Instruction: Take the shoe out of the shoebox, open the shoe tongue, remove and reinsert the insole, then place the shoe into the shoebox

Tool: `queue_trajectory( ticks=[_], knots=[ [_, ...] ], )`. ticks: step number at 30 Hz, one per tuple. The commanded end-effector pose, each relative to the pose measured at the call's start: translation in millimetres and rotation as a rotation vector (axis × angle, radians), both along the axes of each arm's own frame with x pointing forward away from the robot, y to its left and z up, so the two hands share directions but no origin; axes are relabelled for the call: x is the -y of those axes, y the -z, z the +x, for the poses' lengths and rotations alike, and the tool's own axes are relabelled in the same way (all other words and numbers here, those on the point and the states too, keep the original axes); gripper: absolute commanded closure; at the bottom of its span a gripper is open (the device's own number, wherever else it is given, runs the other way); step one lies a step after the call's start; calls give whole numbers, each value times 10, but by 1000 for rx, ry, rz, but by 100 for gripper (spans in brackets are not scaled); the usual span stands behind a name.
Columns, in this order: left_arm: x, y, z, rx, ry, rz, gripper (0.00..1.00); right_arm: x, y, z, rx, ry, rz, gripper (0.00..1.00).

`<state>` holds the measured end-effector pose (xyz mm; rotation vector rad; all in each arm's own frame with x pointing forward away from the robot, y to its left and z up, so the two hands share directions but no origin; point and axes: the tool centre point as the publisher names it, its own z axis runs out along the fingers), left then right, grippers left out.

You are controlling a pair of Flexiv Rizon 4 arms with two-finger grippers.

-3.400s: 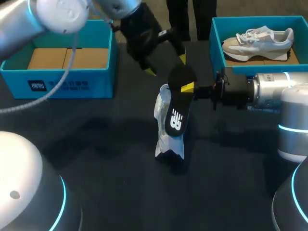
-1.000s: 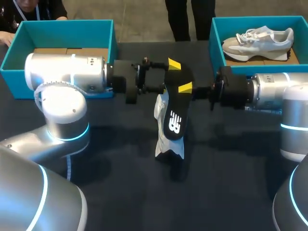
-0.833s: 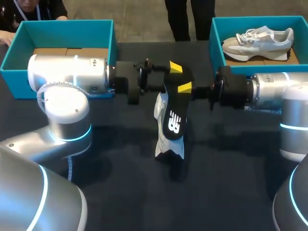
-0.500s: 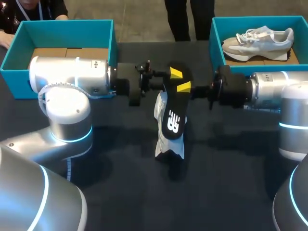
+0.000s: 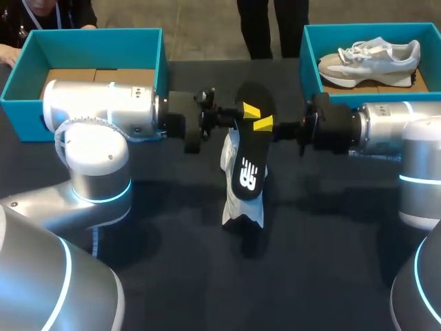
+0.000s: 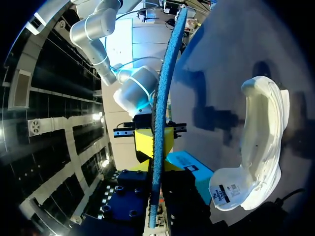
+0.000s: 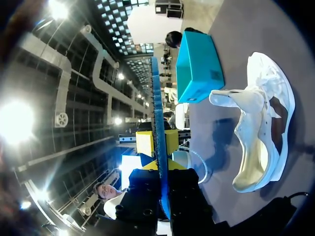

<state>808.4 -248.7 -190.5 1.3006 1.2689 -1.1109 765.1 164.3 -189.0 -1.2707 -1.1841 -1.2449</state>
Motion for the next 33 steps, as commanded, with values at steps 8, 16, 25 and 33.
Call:
queue_trajectory(
  ticks=[8, 16, 25, 33],
  knots=[
    [15, 22, -2, -11, -3, 2, 94, -14, 13, 27, -4, -6, -3, 100],
    [32, 51, 8, -23, 4, 5, 100, -7, 20, 30, -9, -7, 2, 100],
    [25, 89, 42, -87, 1, -7, 100, 149, 84, -30, -20, 23, -40, 0],
    [4, 75, -24, -197, 58, -13, 100, 330, 196, -42, 75, 39, -139, 0]
  ],
)
